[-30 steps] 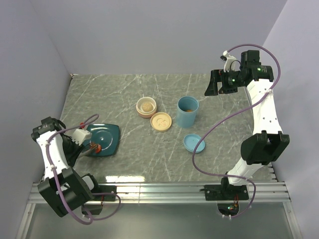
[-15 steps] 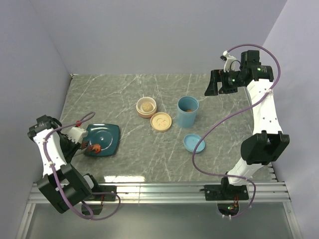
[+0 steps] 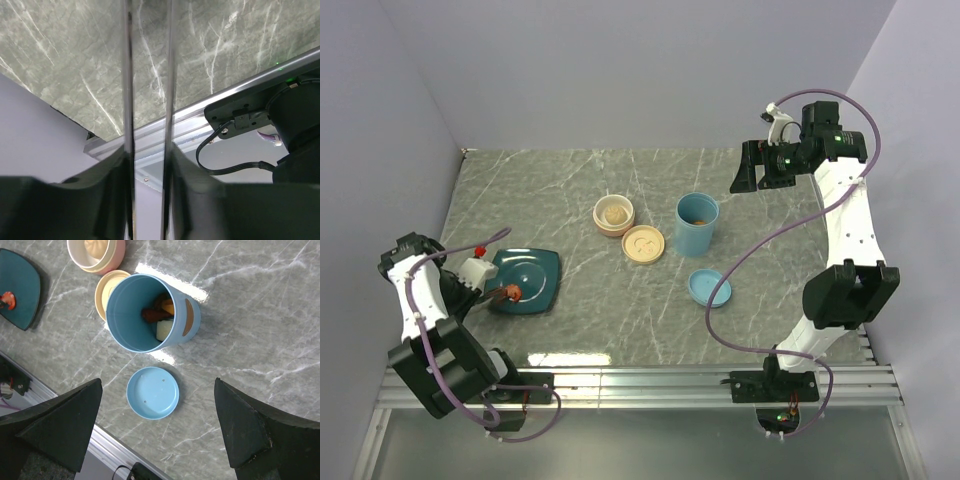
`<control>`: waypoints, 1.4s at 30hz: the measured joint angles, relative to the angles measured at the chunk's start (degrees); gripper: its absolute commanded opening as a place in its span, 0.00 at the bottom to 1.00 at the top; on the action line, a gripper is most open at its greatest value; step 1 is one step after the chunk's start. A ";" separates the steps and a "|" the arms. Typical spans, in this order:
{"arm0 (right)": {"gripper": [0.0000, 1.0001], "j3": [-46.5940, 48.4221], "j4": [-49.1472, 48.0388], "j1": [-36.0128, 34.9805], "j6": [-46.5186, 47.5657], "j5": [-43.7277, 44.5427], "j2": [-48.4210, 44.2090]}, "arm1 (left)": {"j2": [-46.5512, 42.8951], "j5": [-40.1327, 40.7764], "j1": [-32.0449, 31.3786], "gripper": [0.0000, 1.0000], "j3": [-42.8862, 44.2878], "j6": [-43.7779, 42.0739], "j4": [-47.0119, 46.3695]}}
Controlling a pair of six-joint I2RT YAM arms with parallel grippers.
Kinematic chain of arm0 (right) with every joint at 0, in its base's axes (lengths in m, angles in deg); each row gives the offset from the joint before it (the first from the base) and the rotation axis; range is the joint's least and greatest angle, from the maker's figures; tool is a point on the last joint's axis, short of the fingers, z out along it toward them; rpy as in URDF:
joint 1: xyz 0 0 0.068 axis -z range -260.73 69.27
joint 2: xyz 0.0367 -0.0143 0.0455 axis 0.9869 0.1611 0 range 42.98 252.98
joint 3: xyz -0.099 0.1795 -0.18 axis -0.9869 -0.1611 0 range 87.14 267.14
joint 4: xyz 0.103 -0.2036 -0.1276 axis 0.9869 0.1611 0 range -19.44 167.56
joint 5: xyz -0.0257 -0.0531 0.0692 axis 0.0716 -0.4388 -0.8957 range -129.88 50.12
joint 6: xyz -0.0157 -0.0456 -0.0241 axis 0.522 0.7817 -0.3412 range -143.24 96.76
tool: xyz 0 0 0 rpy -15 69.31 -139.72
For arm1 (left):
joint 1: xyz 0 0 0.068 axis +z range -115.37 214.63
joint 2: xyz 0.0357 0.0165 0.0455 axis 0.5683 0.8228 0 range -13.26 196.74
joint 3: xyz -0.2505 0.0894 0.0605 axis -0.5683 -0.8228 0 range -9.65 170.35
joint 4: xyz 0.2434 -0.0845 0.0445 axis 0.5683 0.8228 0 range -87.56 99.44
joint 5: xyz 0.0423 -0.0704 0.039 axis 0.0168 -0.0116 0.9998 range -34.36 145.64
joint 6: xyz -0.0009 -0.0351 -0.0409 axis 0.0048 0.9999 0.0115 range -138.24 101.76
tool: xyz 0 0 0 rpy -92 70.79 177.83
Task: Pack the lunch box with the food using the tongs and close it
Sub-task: Pick up the food using the clamp, then place the food into the lunch box
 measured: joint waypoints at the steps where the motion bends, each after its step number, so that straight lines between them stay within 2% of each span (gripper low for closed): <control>1: 1.00 0.00 0.00 0.00 0.02 0.00 0.00 | 0.22 0.02 0.00 0.31 0.00 0.02 -0.11; 13: 1.00 0.00 0.00 0.00 0.00 -0.02 0.00 | 1.07 -2.21 0.00 0.12 2.71 -0.35 1.90; 22: 1.00 0.00 0.20 0.00 0.00 -0.02 0.02 | 1.22 -6.05 -0.17 0.08 6.58 -0.28 2.78; 25: 1.00 0.00 0.22 0.00 0.00 -0.02 0.13 | 1.25 -7.61 -1.97 0.08 8.39 0.68 3.17; 28: 1.00 0.07 0.35 0.00 -0.02 -0.02 0.33 | 2.01 -9.70 -6.84 0.08 12.50 3.41 3.56; 33: 1.00 0.11 0.33 0.00 -0.04 0.00 0.74 | 7.32 -14.64 -18.82 0.07 21.86 11.15 3.58; 42: 1.00 3.93 0.70 0.39 -0.26 1.05 1.86 | 22.67 -20.55 -38.66 0.08 42.51 26.12 -0.52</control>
